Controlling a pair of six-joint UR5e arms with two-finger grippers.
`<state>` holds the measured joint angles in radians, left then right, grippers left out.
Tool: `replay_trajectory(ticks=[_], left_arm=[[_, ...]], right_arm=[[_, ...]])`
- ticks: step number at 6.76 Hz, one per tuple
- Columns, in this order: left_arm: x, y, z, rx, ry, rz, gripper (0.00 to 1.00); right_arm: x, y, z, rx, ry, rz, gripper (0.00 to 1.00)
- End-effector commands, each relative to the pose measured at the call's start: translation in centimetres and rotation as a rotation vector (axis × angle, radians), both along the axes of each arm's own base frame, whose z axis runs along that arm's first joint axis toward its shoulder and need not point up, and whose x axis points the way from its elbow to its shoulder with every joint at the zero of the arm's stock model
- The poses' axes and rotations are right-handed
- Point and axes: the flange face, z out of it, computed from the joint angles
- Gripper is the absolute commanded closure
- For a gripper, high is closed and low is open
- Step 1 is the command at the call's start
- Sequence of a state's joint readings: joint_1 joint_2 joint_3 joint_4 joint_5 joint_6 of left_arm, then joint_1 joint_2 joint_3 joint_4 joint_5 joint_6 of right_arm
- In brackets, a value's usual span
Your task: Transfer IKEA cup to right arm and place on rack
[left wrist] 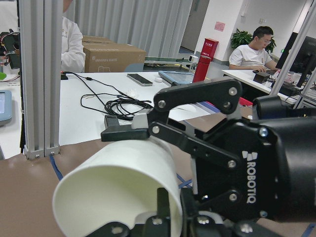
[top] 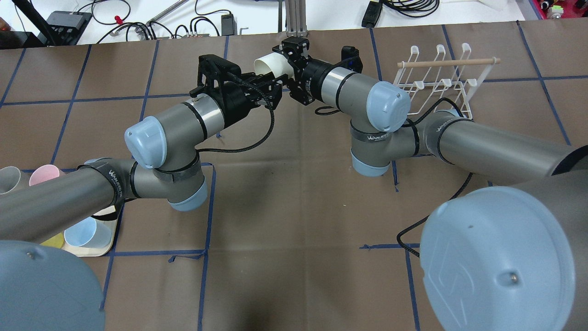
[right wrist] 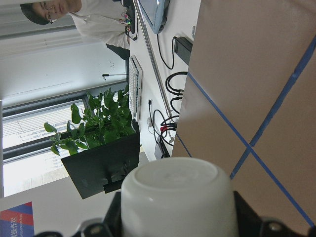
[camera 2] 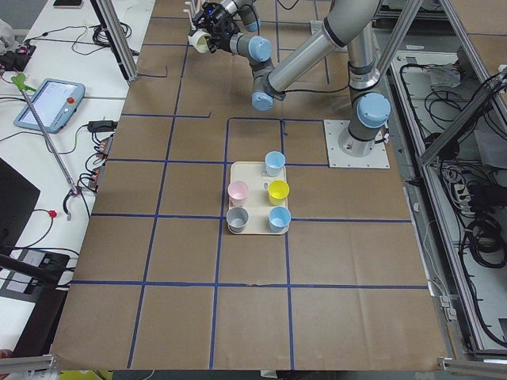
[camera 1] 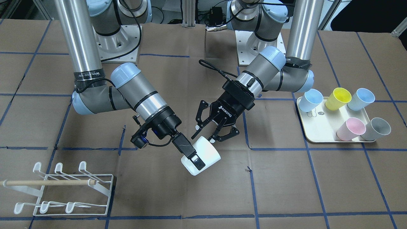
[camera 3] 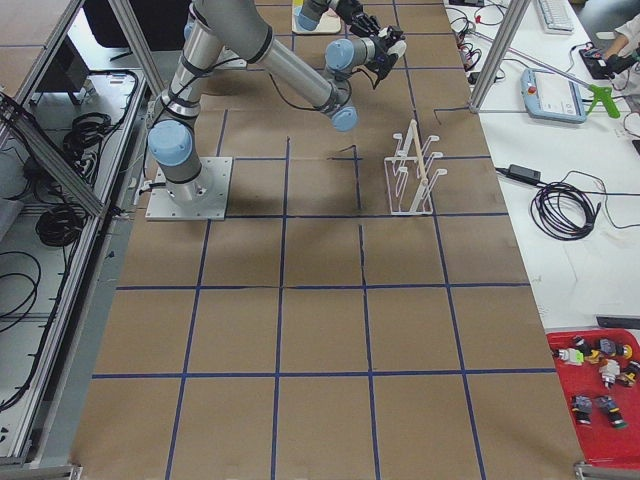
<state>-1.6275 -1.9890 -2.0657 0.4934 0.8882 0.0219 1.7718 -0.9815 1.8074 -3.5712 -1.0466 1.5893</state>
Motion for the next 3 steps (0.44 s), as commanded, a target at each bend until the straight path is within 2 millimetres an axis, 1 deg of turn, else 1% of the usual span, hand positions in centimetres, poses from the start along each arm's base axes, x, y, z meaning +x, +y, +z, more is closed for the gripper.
replay_trajectory(ticks=[1,2,3], left_arm=[[0.3,0.1,0.1,0.009,0.020,0.005,0.12],[1.0,0.7,0.5,-0.017,0.026,0.016,0.09],[2.4,1.3,1.0,-0.020,0.027,0.045,0.09]], right_arm=[[0.0,0.0,0.0,-0.001,0.000,-0.001,0.47],[0.0,-0.1,0.0,-0.002,0.000,-0.001,0.47],[0.0,-0.1,0.1,-0.004,0.000,-0.001,0.47]])
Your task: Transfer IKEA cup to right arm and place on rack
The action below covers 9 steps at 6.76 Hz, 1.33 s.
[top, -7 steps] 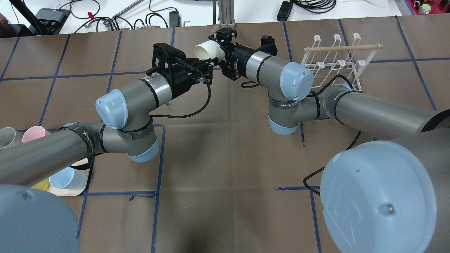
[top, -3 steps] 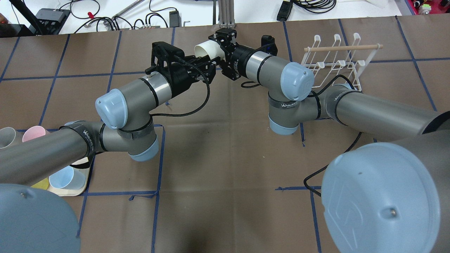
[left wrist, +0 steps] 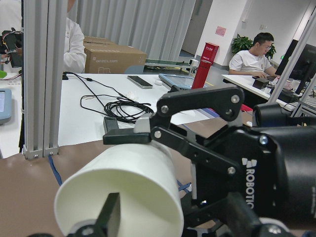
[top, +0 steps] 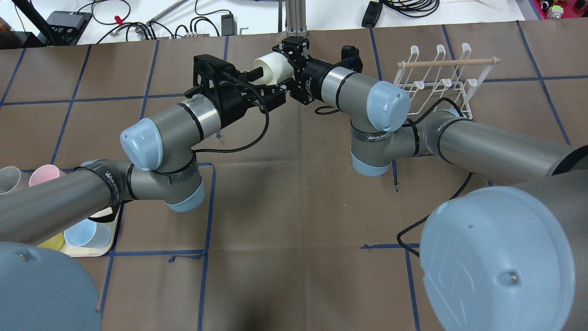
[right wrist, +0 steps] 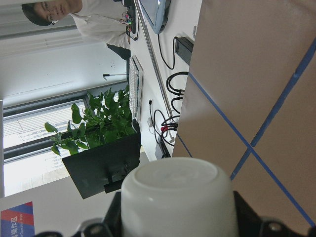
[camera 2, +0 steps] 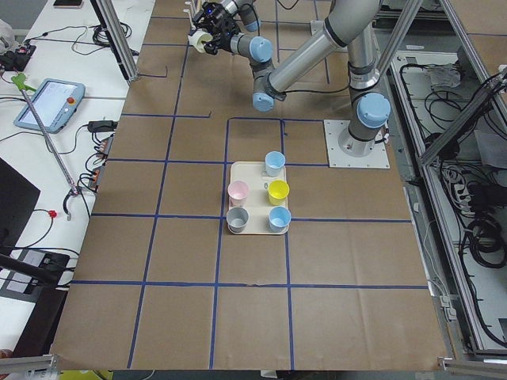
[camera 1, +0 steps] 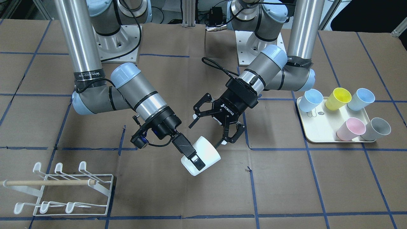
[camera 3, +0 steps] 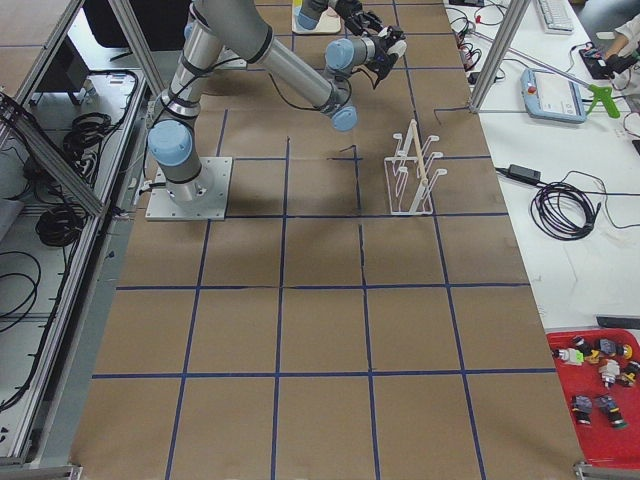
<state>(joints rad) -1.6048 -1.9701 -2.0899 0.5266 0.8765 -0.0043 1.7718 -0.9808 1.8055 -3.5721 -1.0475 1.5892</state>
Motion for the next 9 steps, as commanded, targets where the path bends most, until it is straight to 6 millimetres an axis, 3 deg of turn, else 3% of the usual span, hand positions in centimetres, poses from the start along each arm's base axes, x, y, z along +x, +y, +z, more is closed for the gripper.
replay_trajectory(ticks=[1,2,3,4,5,7,8,9], left_arm=[[4.6,2.2,1.2,-0.002,0.014,0.071,0.09],[8.3,4.1,1.6,0.013,0.041,0.108,0.09],[10.8,4.8,1.9,0.016,0.052,0.145,0.09],[11.8,4.3,1.7,0.036,0.053,0.173,0.09],[13.6,3.1,1.3,0.098,0.037,0.256,0.10],[15.9,0.4,1.1,0.260,-0.054,0.446,0.09],[16.7,-1.2,1.2,0.339,-0.080,0.485,0.06],[17.3,-2.9,1.7,0.439,-0.113,0.521,0.03]], right_arm=[[-0.2,-0.2,0.2,-0.007,0.000,-0.003,0.47],[-0.7,-0.4,0.3,-0.008,-0.002,-0.008,0.47],[-2.0,-1.0,0.5,-0.016,0.000,-0.029,0.47],[-3.8,-1.6,1.5,-0.033,0.001,-0.062,0.47],[-4.7,-1.1,3.5,-0.072,0.019,-0.078,0.47],[-8.9,-1.1,6.4,-0.180,0.150,-0.193,0.47],[-10.8,-1.1,6.8,-0.243,0.264,-0.215,0.49],[-13.2,-1.7,7.1,-0.348,0.492,-0.241,0.50]])
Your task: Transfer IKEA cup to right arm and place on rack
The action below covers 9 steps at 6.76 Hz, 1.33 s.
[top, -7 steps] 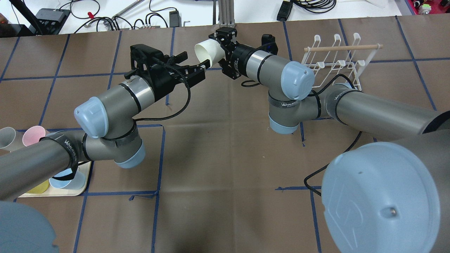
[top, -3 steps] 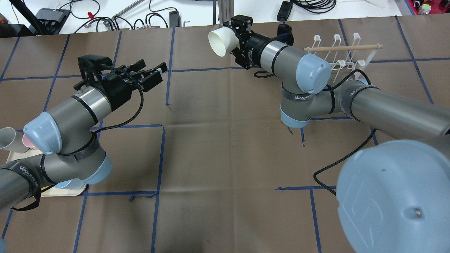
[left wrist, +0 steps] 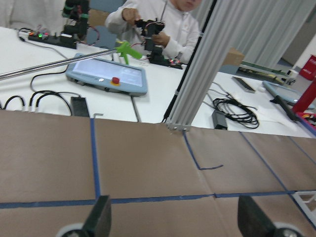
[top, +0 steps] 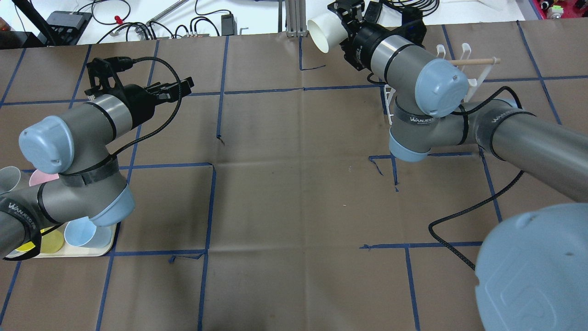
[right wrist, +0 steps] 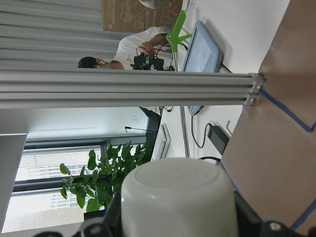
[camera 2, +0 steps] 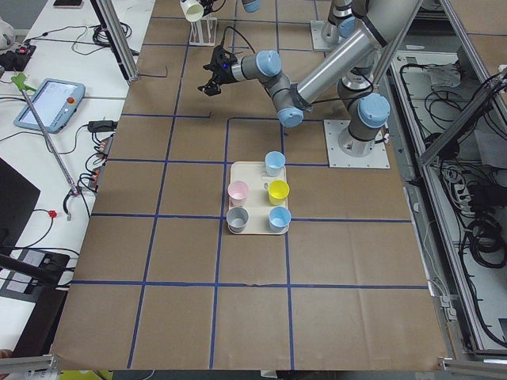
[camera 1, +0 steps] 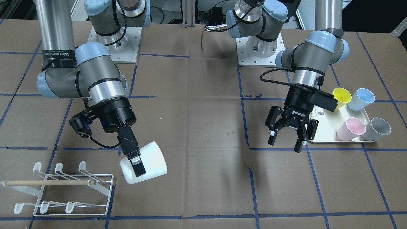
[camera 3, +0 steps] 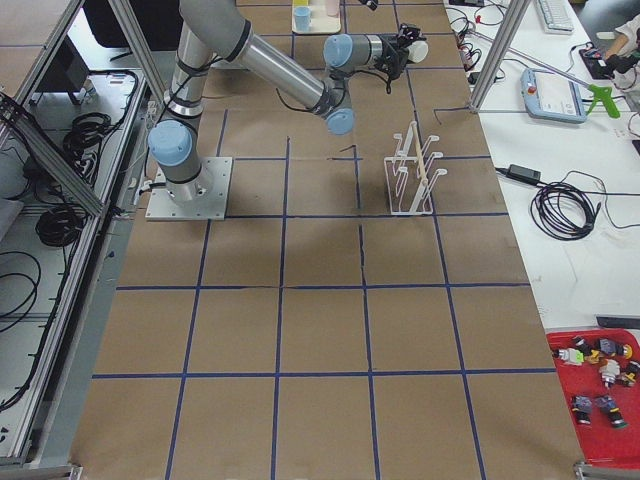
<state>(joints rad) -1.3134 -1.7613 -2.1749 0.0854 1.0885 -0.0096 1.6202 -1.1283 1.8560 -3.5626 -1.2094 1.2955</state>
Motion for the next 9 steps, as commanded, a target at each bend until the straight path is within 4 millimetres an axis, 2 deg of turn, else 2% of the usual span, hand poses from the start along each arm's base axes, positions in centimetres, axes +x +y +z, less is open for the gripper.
replay_trajectory(ticks=[1,2,3,5,6,7,8,9], left_arm=[[1.2,-3.6,1.4,0.210,-0.026,0.066,0.02],[1.9,-5.1,2.6,0.323,-0.068,0.108,0.02],[0.8,-6.3,5.2,0.436,-0.117,0.121,0.01],[-1.9,-8.1,12.8,0.686,-0.118,0.196,0.01],[-1.9,-7.2,16.0,0.787,-0.146,0.212,0.01],[-2.2,-5.7,18.0,0.869,-0.198,0.219,0.01],[-4.2,-3.3,19.4,0.922,-0.217,0.183,0.01],[-6.9,-1.0,19.9,0.949,-0.241,0.141,0.01]], right_arm=[[-4.3,-0.5,1.0,-0.143,0.408,-0.061,0.50],[-6.3,-0.5,0.7,-0.166,0.540,-0.080,0.50],[-8.1,-0.6,0.3,-0.185,0.699,-0.083,0.51],[-10.4,-0.3,0.9,-0.335,0.958,-0.119,0.51],[-11.4,-0.8,-0.5,-0.341,1.003,-0.132,0.51],[-12.0,-1.4,-2.1,-0.361,1.094,-0.126,0.51],[-12.1,-1.6,-2.9,-0.357,1.134,-0.107,0.53],[-12.9,-2.0,-3.5,-0.348,1.164,-0.103,0.53]])
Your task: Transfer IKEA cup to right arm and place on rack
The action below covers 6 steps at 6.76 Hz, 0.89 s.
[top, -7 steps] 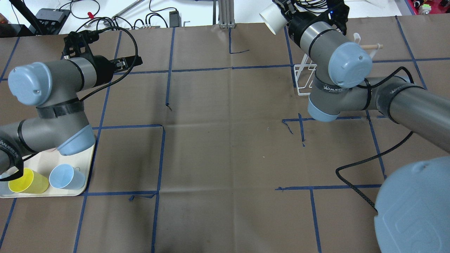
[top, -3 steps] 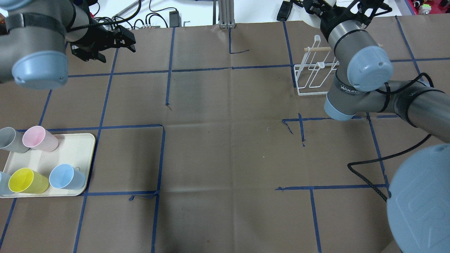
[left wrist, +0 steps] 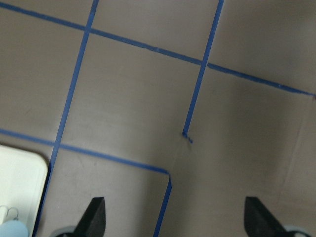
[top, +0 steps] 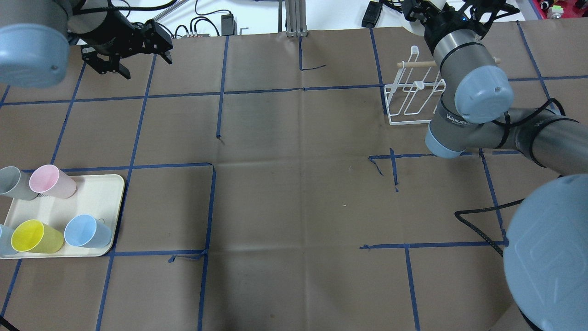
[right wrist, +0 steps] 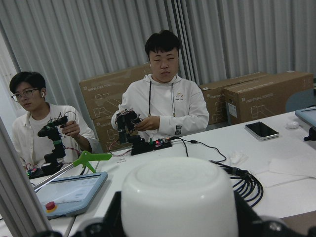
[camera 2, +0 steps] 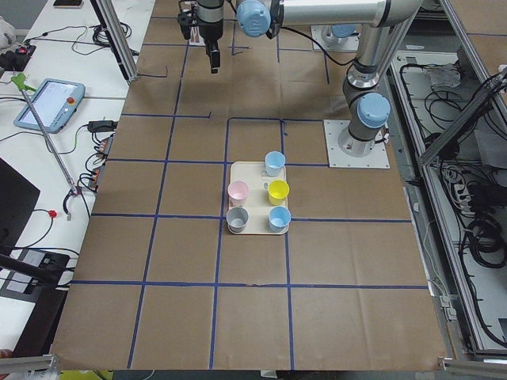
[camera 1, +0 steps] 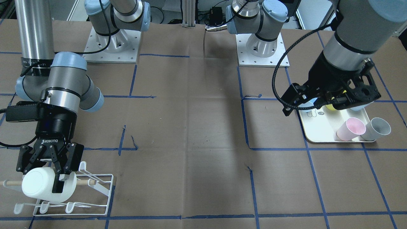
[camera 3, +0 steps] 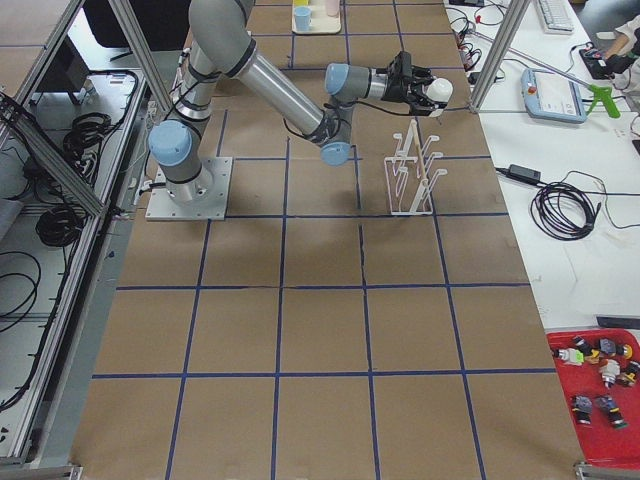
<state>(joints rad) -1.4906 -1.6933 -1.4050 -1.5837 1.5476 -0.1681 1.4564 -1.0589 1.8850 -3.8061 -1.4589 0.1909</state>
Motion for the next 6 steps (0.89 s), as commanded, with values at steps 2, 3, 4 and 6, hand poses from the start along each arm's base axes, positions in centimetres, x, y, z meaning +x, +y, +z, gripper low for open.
replay_trajectory(ticks=[2,3,4,6], left_arm=[[-3.1,4.1,0.5,0.077,-0.038,-0.077,0.01],[-3.0,4.5,-1.8,0.112,-0.046,-0.107,0.01],[-3.0,4.2,-2.9,0.076,-0.048,-0.132,0.01],[-2.5,5.8,-4.2,0.084,-0.045,-0.166,0.01]], right_arm=[[-1.2,-2.0,-3.9,0.049,0.046,-0.014,0.56],[-1.1,-2.5,-5.5,0.073,0.043,-0.009,0.56],[-1.2,-2.9,-5.9,0.073,0.043,-0.009,0.56],[-1.2,-3.9,-5.9,0.061,0.044,-0.005,0.56]])
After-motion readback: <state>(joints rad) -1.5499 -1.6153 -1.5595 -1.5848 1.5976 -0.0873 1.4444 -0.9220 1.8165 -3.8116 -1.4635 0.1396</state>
